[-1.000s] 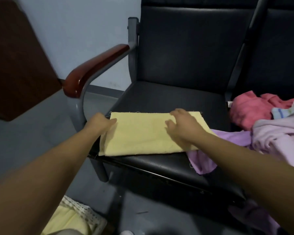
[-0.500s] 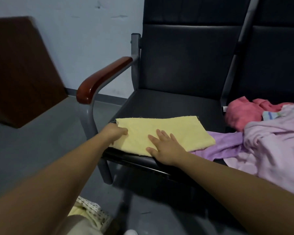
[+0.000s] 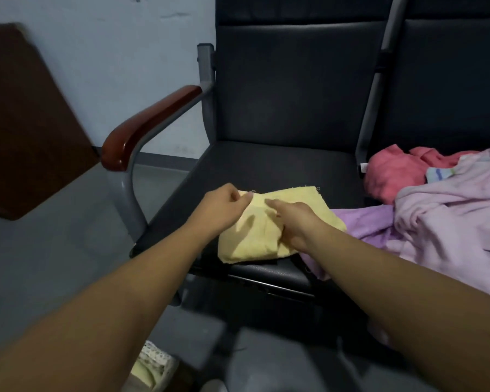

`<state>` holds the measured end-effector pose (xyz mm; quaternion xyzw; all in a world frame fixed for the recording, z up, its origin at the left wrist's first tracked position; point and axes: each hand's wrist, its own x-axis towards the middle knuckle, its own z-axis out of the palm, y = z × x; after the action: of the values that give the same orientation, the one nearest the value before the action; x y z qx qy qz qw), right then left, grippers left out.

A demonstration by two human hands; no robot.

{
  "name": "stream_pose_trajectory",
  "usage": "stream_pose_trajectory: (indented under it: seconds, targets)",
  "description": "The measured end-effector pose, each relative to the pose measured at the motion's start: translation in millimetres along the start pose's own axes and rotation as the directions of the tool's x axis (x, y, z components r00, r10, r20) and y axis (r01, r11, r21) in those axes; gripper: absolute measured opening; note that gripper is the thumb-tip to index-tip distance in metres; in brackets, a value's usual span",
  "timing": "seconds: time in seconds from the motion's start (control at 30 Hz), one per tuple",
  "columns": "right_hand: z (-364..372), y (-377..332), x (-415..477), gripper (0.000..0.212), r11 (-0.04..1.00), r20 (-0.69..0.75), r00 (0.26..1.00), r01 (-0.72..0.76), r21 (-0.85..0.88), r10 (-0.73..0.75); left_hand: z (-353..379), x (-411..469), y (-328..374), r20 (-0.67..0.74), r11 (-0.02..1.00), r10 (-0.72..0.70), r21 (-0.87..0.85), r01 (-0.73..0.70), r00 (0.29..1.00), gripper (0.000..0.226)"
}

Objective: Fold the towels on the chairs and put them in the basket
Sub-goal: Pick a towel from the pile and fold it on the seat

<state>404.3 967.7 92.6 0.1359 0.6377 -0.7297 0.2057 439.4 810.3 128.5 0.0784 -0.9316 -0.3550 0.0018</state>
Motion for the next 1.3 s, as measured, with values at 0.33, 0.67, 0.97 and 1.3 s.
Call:
stream_pose_trajectory:
  seconds: [0.33,0.67,0.97,1.3]
  targets:
    - [2,-10,10,0.049,0.838,-0.029,0.934,0.304,-0.452,-0.355,15,18,-36,-0.041,0.958,-0.285,-0.025,0.284,0.958,0.043]
    - [-11,12,-11,0.054,0.105,0.333,0.873,0.392,-0.914,-0.357,25,26,-34,0.07,0.911,-0.354,-0.202,0.361,0.933,0.027]
    - [25,24,-22,0.053,0.312,0.423,0.89,0.457,-0.833,-0.171,-14,11,-47,-0.059,0.912,-0.342,-0.262,0.316,0.938,0.018]
    - [54,6,-12,0.063,0.903,0.141,0.979,0.189,-0.386,-0.145,-35,2,-22,-0.171,0.96,-0.176,-0.246,0.131,0.969,0.027]
